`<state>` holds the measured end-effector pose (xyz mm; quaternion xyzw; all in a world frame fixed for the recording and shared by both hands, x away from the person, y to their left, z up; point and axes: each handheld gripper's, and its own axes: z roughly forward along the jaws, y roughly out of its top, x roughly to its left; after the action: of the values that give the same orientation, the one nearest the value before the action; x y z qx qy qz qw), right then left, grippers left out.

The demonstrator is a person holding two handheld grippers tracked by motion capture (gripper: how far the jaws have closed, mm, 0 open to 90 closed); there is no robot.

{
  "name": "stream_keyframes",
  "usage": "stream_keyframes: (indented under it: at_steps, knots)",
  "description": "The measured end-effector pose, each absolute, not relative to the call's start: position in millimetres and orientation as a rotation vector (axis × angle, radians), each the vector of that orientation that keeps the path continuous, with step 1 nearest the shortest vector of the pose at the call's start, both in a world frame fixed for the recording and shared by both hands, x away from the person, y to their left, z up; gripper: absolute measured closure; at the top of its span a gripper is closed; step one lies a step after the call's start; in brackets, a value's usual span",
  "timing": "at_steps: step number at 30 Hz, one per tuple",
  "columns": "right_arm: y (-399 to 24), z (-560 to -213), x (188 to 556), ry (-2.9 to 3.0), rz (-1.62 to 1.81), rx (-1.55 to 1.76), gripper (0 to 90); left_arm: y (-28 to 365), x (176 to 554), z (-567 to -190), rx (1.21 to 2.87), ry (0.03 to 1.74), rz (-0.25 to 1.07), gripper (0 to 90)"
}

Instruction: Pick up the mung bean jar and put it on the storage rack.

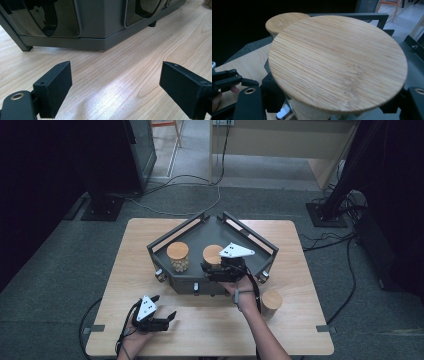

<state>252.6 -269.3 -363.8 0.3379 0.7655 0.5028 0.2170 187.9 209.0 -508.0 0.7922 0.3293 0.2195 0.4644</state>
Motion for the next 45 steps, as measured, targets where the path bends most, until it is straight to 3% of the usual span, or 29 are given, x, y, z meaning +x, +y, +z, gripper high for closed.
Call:
stream_keyframes:
  at_steps: [45]
  knots:
    - [-261, -390, 280, 2.091, 1.342, 1.028, 25.2, 208, 188, -508, 1.957, 0.797, 0.543, 10.8]
